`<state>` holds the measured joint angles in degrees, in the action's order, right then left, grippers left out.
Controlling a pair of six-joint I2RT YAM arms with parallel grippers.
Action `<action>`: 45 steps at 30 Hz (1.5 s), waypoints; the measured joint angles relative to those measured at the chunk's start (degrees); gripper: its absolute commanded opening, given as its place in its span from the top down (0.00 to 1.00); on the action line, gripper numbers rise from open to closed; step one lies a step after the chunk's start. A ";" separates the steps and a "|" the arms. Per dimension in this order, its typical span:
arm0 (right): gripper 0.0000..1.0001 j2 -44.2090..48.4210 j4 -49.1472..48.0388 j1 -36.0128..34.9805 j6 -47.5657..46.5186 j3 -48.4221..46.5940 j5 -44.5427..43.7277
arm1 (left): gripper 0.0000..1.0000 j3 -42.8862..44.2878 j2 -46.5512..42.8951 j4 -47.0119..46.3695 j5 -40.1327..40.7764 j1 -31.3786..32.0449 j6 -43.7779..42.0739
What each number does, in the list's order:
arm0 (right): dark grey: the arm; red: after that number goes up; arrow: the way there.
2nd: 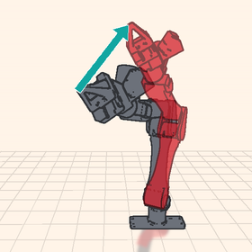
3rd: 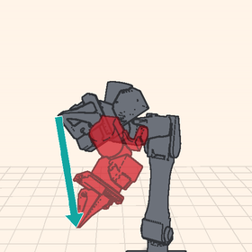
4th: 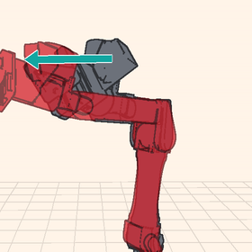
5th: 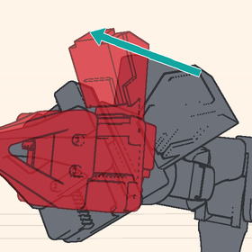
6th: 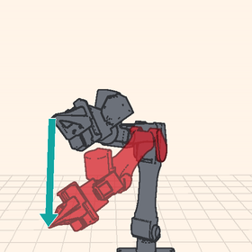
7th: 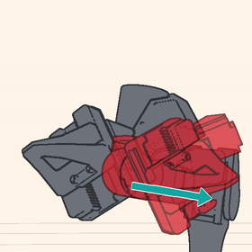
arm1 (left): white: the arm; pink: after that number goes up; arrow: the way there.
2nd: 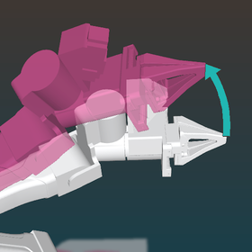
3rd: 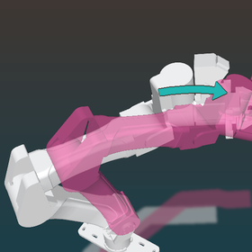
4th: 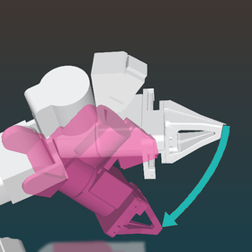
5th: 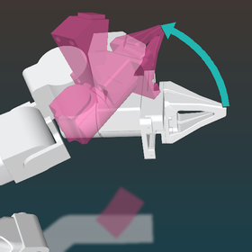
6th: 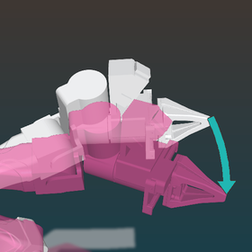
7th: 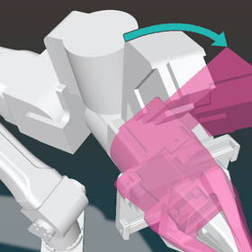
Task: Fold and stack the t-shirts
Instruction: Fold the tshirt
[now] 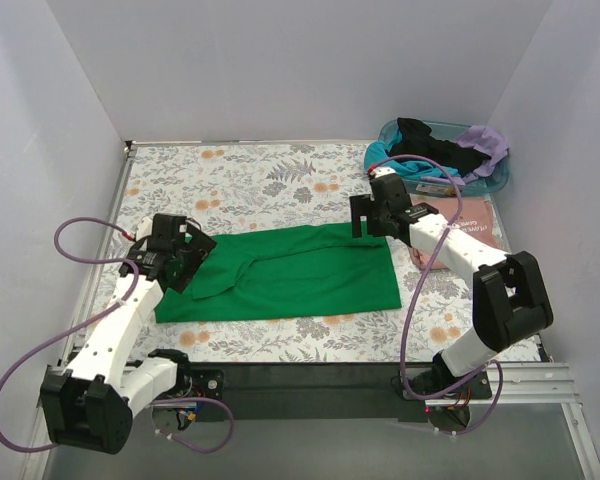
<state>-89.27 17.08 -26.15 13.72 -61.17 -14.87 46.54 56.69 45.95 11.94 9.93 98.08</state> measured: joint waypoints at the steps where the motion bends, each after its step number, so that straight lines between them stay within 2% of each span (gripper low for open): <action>1: 0.01 -0.22 -0.55 -0.39 -0.44 -0.20 1.88 | 0.02 0.00 1.49 -1.42 -0.81 0.00 -0.20; 6: 0.02 -7.13 -2.32 -1.88 -1.97 -3.78 8.79 | 0.02 -0.35 14.25 -9.44 -4.09 0.00 -0.76; 12: 0.01 -17.46 -3.98 -1.95 -2.67 -6.10 10.60 | 0.02 0.02 28.79 -14.03 -4.63 -0.13 -1.31; 17: 0.01 -14.71 -9.40 -2.54 -1.20 -1.09 11.74 | 0.02 8.52 37.73 -14.91 -4.07 -0.76 -2.91; 21: 0.01 -6.73 -14.62 -4.52 1.73 9.75 10.75 | 0.02 25.57 51.69 -13.70 -3.85 -1.20 -5.35; 23: 0.02 -1.29 -16.31 -7.76 4.09 16.37 9.66 | 0.02 39.54 61.79 -12.63 -4.31 -1.20 -7.52; 28: 0.02 10.32 -20.70 -21.27 11.85 28.59 8.46 | 0.02 73.75 84.00 -13.29 -8.79 -1.20 -12.81; 31: 0.02 13.38 -23.19 -29.86 16.48 31.80 7.89 | 0.02 86.79 92.41 -13.94 -14.03 -0.92 -13.77; 36: 0.02 14.21 -24.15 -40.19 21.70 32.35 6.64 | 0.02 89.37 95.38 -19.23 -20.11 -0.22 -13.46; 41: 0.02 12.81 -20.57 -43.36 22.71 29.05 6.25 | 0.02 89.26 96.54 -25.11 -21.97 1.88 -16.04; 45: 0.02 12.85 -14.36 -44.17 23.58 25.66 4.66 | 0.02 89.22 96.63 -27.39 -18.49 5.70 -20.52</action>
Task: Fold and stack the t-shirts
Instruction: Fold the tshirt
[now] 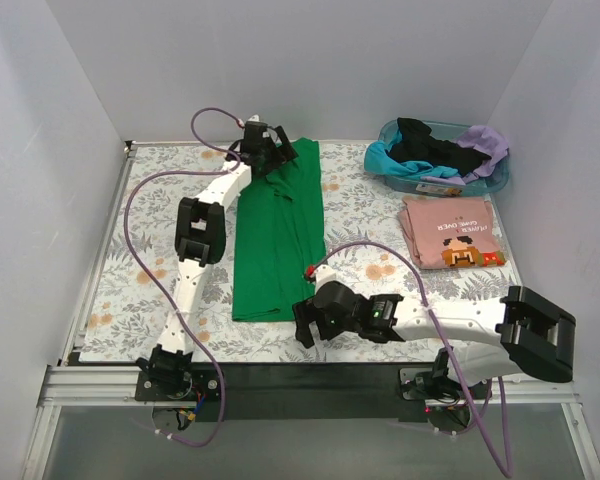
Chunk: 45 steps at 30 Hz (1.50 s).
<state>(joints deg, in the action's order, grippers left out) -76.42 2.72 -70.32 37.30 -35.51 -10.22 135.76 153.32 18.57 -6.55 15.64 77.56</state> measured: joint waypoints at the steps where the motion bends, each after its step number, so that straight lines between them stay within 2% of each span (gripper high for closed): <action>1: 0.01 0.35 1.60 -0.11 0.04 -0.83 -0.81 | 0.02 -0.42 -0.31 -0.02 1.07 1.07 -0.96; 8: 0.02 8.15 7.96 -0.20 -0.20 -3.63 -5.79 | 0.02 -6.38 -8.90 6.71 5.29 5.66 -3.72; 15: 0.02 9.64 10.12 -0.20 -0.98 -4.74 -6.16 | 0.02 -8.92 -26.40 13.53 9.46 4.55 -4.57; 17: 0.04 9.05 10.78 -0.20 -1.31 -5.05 -6.23 | 0.02 -12.22 -33.14 15.45 11.65 4.02 -3.96; 19: 0.07 7.52 11.06 -0.20 -1.84 -5.88 -6.36 | 0.02 -21.20 -41.70 17.25 13.88 3.78 -2.01; 21: 0.14 5.25 11.17 -0.22 -2.54 -7.26 -6.64 | 0.02 -34.64 -51.06 16.59 15.72 3.78 0.55; 22: 0.18 3.48 11.21 -0.22 -2.95 -8.37 -6.80 | 0.02 -44.68 -57.18 16.87 16.28 3.87 2.73; 24: 0.32 -0.17 11.19 -0.22 -3.65 -10.56 -7.28 | 0.02 -63.52 -68.30 16.26 16.46 4.24 6.56; 26: 0.40 -3.98 11.10 -0.20 -4.48 -12.63 -7.61 | 0.02 -79.12 -77.53 16.06 15.85 4.98 10.21; 28: 0.42 -7.50 11.10 -0.02 -4.90 -14.43 -7.69 | 0.02 -92.19 -86.20 17.11 15.26 6.21 13.68; 30: 0.45 -10.58 11.13 0.20 -5.18 -15.82 -7.67 | 0.02 -99.73 -93.31 19.71 14.58 7.32 16.44; 33: 0.50 -14.19 11.19 0.33 -5.33 -17.16 -7.63 | 0.02 -102.53 -99.91 21.64 14.49 7.69 19.15; 37: 0.63 -17.14 12.00 0.42 -4.90 -17.64 -7.87 | 0.02 -103.51 -105.26 22.10 14.71 7.76 21.81; 41: 0.78 -17.97 13.35 0.46 -4.35 -17.68 -8.72 | 0.02 -103.69 -105.13 23.04 14.73 7.76 22.88; 44: 0.99 -17.97 13.77 0.46 -4.24 -17.75 -9.40 | 0.02 -103.69 -104.43 23.85 15.08 7.76 23.50; 45: 0.99 -17.92 13.81 0.46 -4.28 -17.77 -9.57 | 0.02 -103.67 -104.24 23.98 15.15 7.76 23.69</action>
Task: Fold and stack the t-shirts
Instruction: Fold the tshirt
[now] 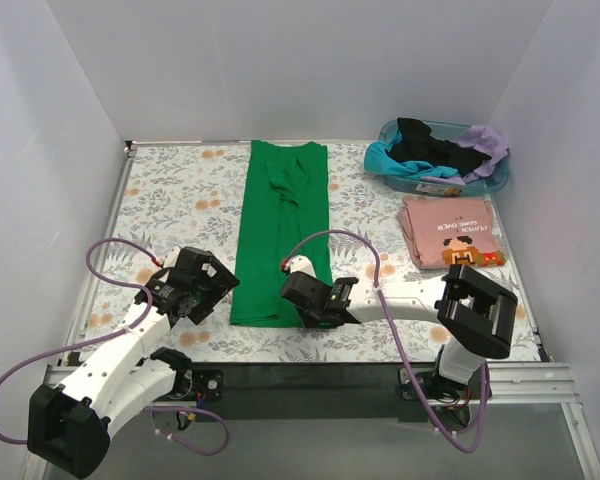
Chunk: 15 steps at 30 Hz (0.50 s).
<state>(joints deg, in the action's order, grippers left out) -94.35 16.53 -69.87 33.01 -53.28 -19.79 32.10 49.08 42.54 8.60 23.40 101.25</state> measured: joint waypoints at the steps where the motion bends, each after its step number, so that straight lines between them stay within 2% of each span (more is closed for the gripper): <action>1: 0.99 0.02 0.07 0.00 0.17 -0.07 -0.09 | 0.02 -0.02 0.24 0.11 0.02 0.02 0.13; 15: 0.99 7.13 0.50 0.09 -0.31 -0.20 3.58 | 0.02 0.00 0.44 0.79 0.02 0.04 0.31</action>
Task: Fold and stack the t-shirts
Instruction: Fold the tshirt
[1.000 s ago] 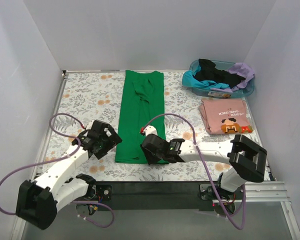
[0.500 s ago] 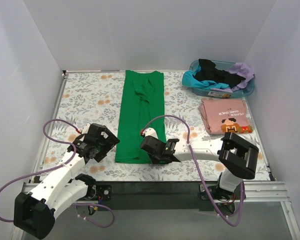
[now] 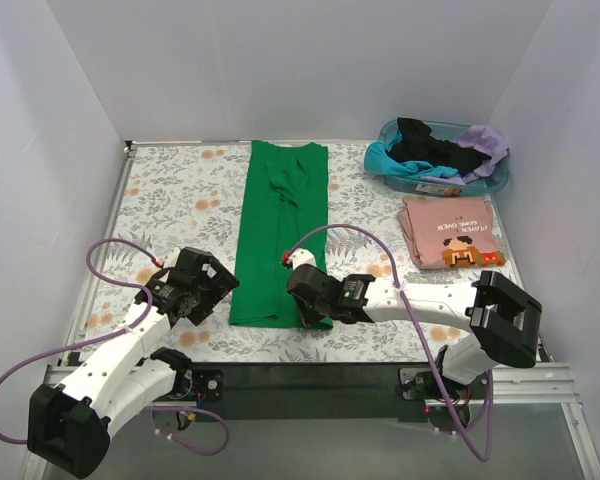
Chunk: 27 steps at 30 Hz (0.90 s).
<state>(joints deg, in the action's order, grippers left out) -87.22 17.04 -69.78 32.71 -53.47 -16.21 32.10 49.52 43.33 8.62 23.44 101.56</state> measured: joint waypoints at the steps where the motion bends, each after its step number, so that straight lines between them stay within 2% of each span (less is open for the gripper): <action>1: 0.99 0.26 0.00 0.00 -0.02 0.00 0.31 | 0.02 -0.02 0.00 0.00 0.00 0.00 0.00; 19: 0.99 5.86 -2.78 -1.38 0.13 -0.48 2.86 | 0.02 -0.02 0.76 -0.07 -0.44 0.00 -0.13; 24: 0.99 5.27 -5.09 -1.40 0.07 -1.09 3.93 | 0.02 -0.02 1.31 -0.07 -0.48 0.00 -0.11; 27: 0.99 1.60 -7.19 -1.40 0.07 -3.02 5.86 | 0.02 0.00 1.92 -0.04 -0.46 0.00 -0.11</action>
<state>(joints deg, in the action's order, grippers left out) -85.62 9.85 -71.18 32.77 -56.49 -10.35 32.10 51.44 43.29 8.16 23.44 101.45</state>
